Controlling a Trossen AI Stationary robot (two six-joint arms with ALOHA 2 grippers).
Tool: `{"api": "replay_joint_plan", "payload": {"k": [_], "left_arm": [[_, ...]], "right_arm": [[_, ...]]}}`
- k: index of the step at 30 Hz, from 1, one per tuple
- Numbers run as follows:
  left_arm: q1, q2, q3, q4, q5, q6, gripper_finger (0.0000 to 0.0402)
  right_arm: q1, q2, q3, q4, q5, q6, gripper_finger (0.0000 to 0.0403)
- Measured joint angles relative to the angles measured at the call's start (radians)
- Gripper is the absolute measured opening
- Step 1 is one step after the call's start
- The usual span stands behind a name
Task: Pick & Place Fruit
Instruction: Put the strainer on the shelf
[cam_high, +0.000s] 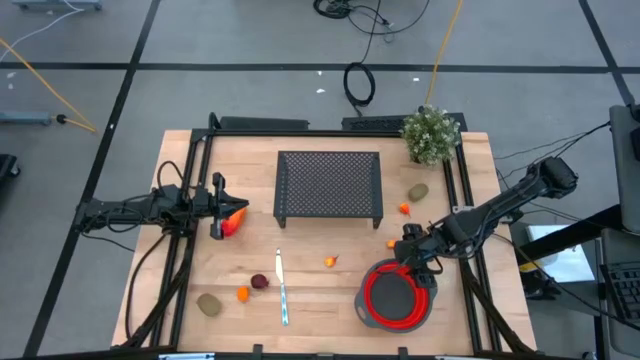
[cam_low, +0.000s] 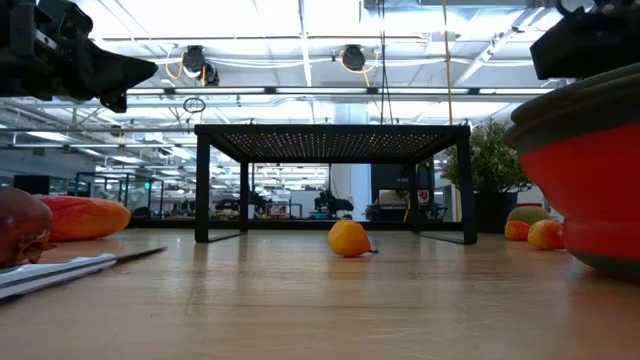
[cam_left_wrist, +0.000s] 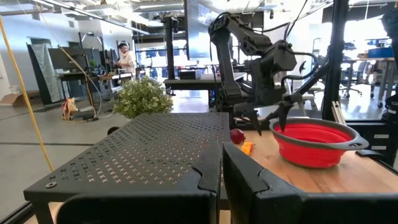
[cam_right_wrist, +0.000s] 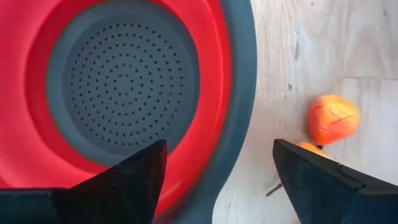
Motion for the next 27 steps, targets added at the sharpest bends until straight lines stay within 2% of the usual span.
{"api": "replay_joint_plan", "payload": {"k": [6, 22, 27], "left_arm": [[0.0, 0.0, 0.0, 0.0, 0.0, 0.0, 0.0019], [0.0, 0.0, 0.0, 0.0, 0.001, 0.0, 0.0019], [0.0, 0.0, 0.0, 0.0, 0.001, 0.0, 0.0019]], "right_arm": [[0.0, 0.0, -0.044, 0.056, 0.005, 0.025, 0.0237], [0.0, 0.0, -0.086, 0.16, 0.003, 0.034, 0.0043], [0.0, -0.006, -0.086, 0.186, -0.006, 0.081, 0.0012]]}}
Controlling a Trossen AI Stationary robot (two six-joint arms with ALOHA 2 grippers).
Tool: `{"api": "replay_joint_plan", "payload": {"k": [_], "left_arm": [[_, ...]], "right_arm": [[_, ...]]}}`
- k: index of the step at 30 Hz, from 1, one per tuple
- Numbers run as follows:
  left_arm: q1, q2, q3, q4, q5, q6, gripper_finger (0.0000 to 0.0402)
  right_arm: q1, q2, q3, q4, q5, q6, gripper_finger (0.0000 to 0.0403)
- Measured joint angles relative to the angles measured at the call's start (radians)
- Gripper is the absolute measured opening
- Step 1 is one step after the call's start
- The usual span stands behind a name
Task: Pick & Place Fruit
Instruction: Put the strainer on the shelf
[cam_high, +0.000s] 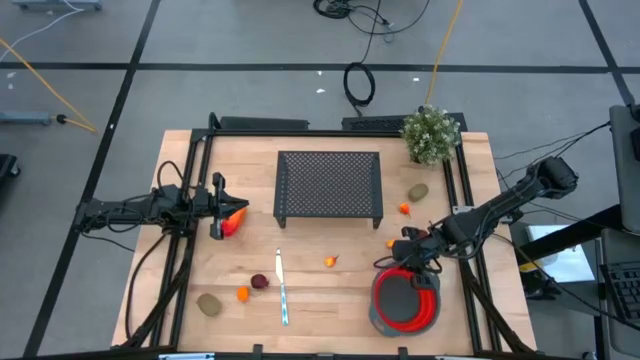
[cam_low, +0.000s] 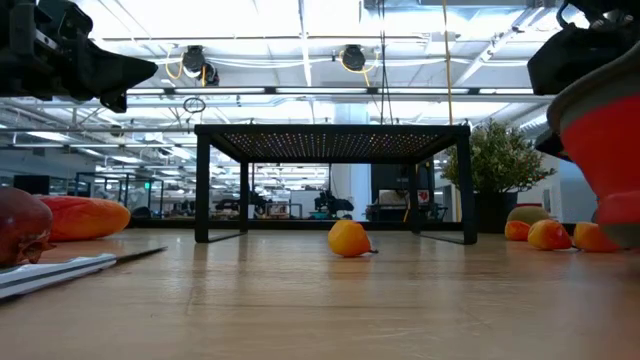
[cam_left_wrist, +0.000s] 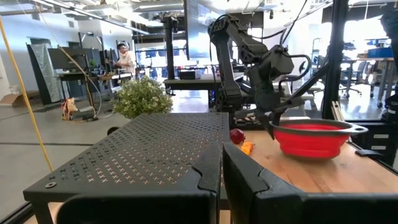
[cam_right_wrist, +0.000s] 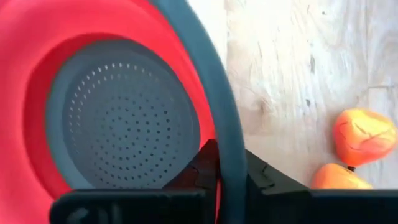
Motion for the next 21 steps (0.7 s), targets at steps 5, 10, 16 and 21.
{"api": "replay_joint_plan", "payload": {"k": [5, 10, 16, 21], "left_arm": [[0.0, 0.0, 0.0, 0.0, 0.0, 0.0, 0.0019], [0.0, 0.0, 0.0, 0.0, 0.0, -0.005, 0.0019], [0.0, 0.0, 0.0, 0.004, 0.0, -0.076, 0.0019], [0.0, 0.0, 0.0, 0.005, -0.001, -0.161, 0.0019]], "right_arm": [[0.0, -0.026, 0.0, 0.05, -0.023, 0.035, 0.001], [0.0, -0.064, 0.027, 0.075, -0.036, 0.076, 0.0004], [-0.008, -0.114, 0.079, 0.135, -0.044, 0.13, 0.0003], [-0.045, -0.132, 0.139, 0.165, -0.04, 0.175, 0.0002]]}}
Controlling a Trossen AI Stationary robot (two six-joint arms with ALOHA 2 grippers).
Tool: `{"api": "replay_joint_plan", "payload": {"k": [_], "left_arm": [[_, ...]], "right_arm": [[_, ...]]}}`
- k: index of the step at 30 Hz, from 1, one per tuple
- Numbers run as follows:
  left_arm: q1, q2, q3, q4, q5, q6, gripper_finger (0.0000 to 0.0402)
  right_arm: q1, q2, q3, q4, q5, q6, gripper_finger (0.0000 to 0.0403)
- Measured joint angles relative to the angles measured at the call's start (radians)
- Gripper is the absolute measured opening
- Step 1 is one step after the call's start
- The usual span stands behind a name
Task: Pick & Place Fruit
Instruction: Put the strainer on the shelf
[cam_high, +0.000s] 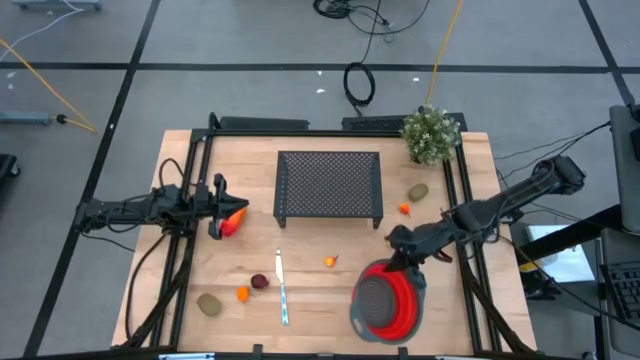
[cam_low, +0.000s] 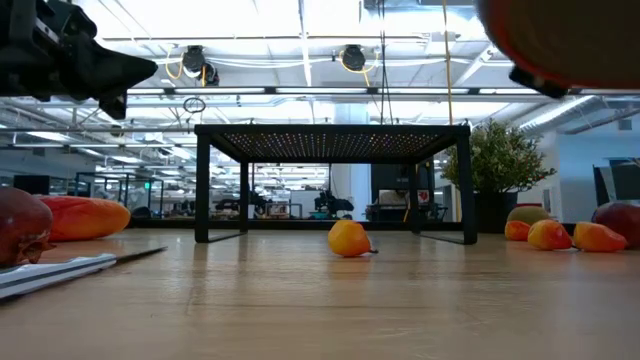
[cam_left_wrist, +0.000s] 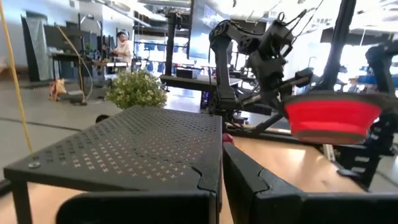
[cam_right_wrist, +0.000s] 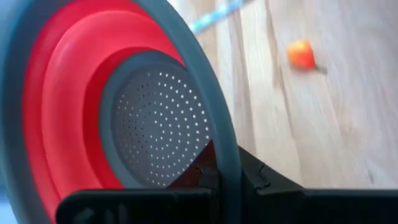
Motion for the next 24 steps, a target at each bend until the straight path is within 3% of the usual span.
{"api": "replay_joint_plan", "payload": {"k": [3, 11, 18, 24], "left_arm": [[0.0, 0.0, 0.0, 0.0, 0.001, -0.036, 0.0019], [0.0, 0.0, 0.0, 0.003, 0.003, -0.153, 0.0019], [0.0, 0.0, 0.0, 0.005, 0.003, -0.267, 0.0019], [0.0, 0.0, 0.0, 0.056, -0.006, -0.464, 0.0019]], "right_arm": [[-0.025, 0.0, 0.044, 0.026, 0.014, 0.002, 0.0002], [-0.091, 0.0, 0.162, 0.024, 0.224, -0.001, 0.0002], [-0.131, 0.0, 0.233, 0.023, 0.458, -0.046, 0.0002], [-0.16, 0.005, 0.271, 0.024, 0.652, -0.109, 0.0002]]}}
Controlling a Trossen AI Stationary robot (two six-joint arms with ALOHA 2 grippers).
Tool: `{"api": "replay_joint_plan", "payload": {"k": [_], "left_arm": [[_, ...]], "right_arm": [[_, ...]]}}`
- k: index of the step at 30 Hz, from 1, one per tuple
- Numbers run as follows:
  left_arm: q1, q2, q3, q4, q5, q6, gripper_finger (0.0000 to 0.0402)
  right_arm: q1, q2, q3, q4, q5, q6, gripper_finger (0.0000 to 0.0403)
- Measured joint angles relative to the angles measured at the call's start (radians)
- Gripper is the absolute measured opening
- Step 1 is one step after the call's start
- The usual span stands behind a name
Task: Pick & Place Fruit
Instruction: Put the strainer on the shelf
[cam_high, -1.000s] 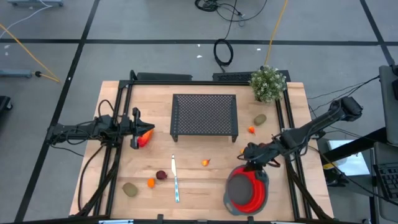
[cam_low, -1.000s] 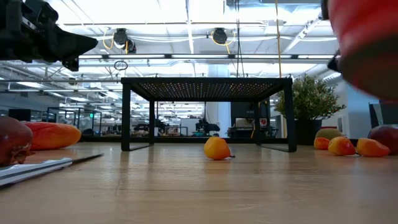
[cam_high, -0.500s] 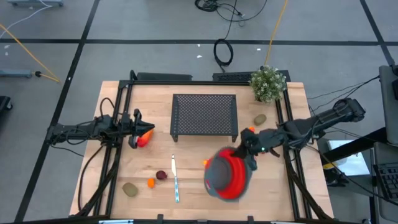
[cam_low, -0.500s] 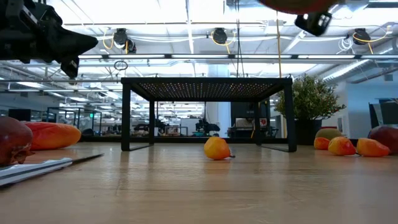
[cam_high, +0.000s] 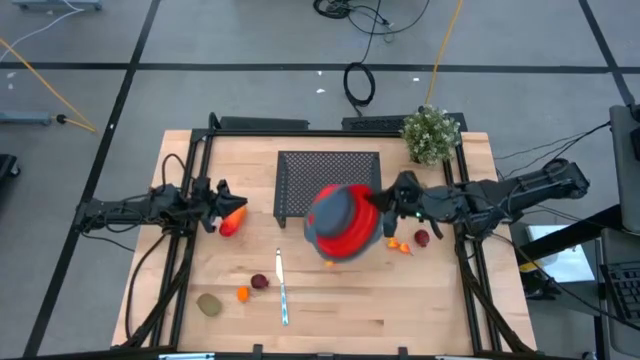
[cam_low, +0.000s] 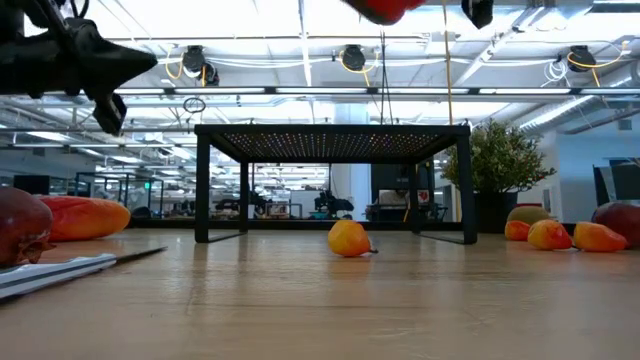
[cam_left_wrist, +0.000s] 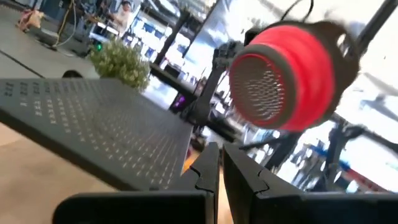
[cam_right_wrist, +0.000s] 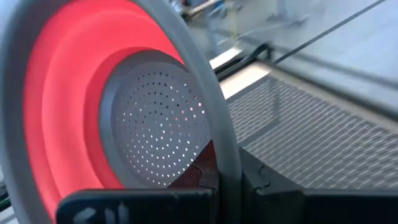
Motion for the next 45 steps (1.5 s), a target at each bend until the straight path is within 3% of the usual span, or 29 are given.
{"api": "replay_joint_plan", "payload": {"k": [6, 16, 21, 26, 30, 35, 39, 45], "left_arm": [[0.0, 0.0, 0.0, 0.106, -0.026, -0.019, 0.0019], [0.0, 0.045, 0.0, 0.236, -0.166, 0.013, 0.0026], [0.0, 0.155, 0.0, 0.375, -0.179, 0.045, 0.0064], [0.0, 0.302, 0.006, 0.508, -0.2, 0.047, 0.0121], [0.0, 0.428, 0.084, 0.516, -0.214, 0.099, 0.0166], [0.0, 0.602, 0.239, 0.514, -0.213, 0.269, 0.0205], [0.0, 0.728, 0.357, 0.46, -0.213, 0.396, 0.0219], [0.0, 0.905, 0.502, 0.393, -0.242, 0.505, 0.0217]], "right_arm": [[-0.027, 0.006, 0.01, 0.034, 0.101, -0.083, 0.0002], [-0.074, 0.013, 0.01, 0.062, 0.215, -0.164, 0.0003], [-0.108, 0.024, 0.009, 0.07, 0.267, -0.179, 0.0003], [-0.132, 0.062, 0.009, 0.206, 0.344, -0.3, 0.0004], [-0.152, 0.104, 0.009, 0.335, 0.347, -0.45, 0.0004], [-0.163, 0.151, 0.008, 0.458, 0.478, -0.605, 0.0003], [-0.164, 0.161, 0.008, 0.554, 0.573, -0.72, 0.0003], [-0.169, 0.161, 0.008, 0.698, 0.582, -0.834, 0.0003]]}}
